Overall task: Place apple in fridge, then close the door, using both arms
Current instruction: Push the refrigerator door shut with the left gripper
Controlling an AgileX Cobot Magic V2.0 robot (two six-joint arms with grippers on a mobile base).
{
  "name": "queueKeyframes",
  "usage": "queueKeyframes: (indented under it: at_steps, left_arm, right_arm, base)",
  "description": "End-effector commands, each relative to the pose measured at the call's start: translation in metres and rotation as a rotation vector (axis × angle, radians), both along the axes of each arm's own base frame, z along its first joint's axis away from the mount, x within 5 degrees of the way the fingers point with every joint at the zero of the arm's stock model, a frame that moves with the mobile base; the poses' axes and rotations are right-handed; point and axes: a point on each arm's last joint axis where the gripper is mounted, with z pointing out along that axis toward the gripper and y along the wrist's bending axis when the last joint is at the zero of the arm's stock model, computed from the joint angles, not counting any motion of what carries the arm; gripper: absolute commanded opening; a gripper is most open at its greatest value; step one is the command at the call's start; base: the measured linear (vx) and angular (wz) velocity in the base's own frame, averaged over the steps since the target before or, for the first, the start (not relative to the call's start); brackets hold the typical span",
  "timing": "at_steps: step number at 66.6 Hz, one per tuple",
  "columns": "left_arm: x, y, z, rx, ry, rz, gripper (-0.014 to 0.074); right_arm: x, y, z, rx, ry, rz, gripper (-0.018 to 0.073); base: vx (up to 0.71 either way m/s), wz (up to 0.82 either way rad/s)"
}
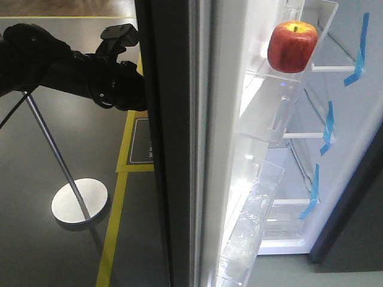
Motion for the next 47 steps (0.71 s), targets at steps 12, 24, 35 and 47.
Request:
queueKeyframes:
  at_steps: [12, 24, 35, 47]
  left_arm:
    - [-0.027, -0.038, 0.042, -0.175, -0.134, -0.130, -0.0006]
    - [-0.041, -0.064, 0.051, -0.260, -0.205, -0.208, -0.0006]
    - [-0.052, -0.088, 0.058, -0.330, -0.281, -0.241, -0.0006]
    - [-0.064, -0.111, 0.059, -0.384, -0.337, -0.279, -0.0006]
  right_arm:
    - [0.000, 0.002, 0.006, 0.021, 0.005, 0.018, 0.0525]
    - [0.000, 0.002, 0.006, 0.021, 0.005, 0.018, 0.0525]
    - [0.000, 0.002, 0.006, 0.021, 0.005, 0.018, 0.0525]
    - [0.000, 0.002, 0.006, 0.021, 0.005, 0.018, 0.0525]
  base:
    - [0.00, 0.00]
    - [0.00, 0.00]
    - [0.00, 0.00]
    - [0.00, 0.00]
